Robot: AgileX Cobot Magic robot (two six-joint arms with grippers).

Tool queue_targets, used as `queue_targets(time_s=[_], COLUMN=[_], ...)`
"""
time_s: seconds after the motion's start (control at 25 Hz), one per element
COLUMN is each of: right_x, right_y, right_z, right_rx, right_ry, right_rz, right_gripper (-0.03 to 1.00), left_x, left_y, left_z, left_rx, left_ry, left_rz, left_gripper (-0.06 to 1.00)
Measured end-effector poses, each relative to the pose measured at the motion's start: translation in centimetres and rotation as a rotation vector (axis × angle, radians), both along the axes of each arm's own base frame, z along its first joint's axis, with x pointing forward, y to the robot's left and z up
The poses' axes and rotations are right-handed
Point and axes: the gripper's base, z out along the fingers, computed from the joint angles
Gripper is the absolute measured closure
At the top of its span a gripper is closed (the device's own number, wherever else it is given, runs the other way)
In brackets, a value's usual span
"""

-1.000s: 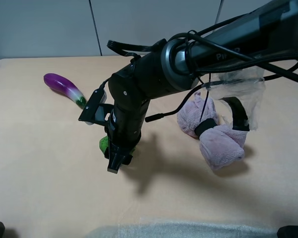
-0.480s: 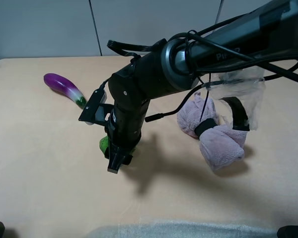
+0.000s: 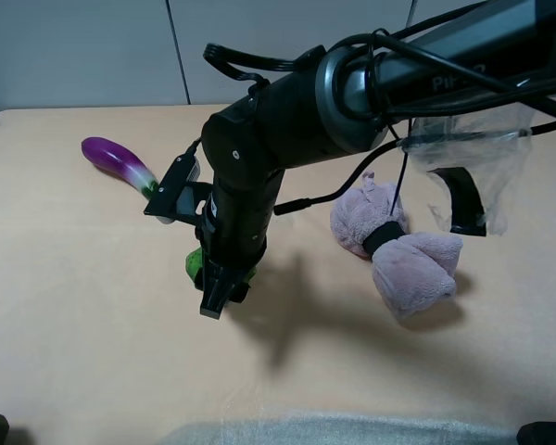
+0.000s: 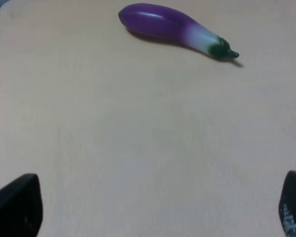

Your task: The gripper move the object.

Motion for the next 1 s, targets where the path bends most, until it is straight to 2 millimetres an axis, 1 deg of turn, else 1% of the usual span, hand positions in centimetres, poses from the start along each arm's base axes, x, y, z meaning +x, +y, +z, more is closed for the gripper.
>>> queue_targets(time_s=[0.2,0.56,0.76,1.0], right_x=[0.4,1.5,1.7,2.0], right_y=[0.9,2.9,3.4,3.2], right_z=[1.6,6.3,8.4,10.1], right_rx=[-0.002,0.023,0.014,-0.016], right_ry=[0.013,0.019,0.031,0.070], right_rz=[0.000,-0.016,-0.019,-0.051], right_gripper=[0.49,0.49,0.49,0.49], left_x=[0.0,0.0,0.0,0.0], left_y=[0.0,0.0,0.0,0.0], left_z=[0.0,0.0,0.0,0.0], left_rx=[0.000,0.000,0.000,0.000], left_ry=[0.000,0.000,0.000,0.000], left_rz=[0.000,0.000,0.000,0.000], left_gripper=[-0.01,-0.01,-0.01,-0.01])
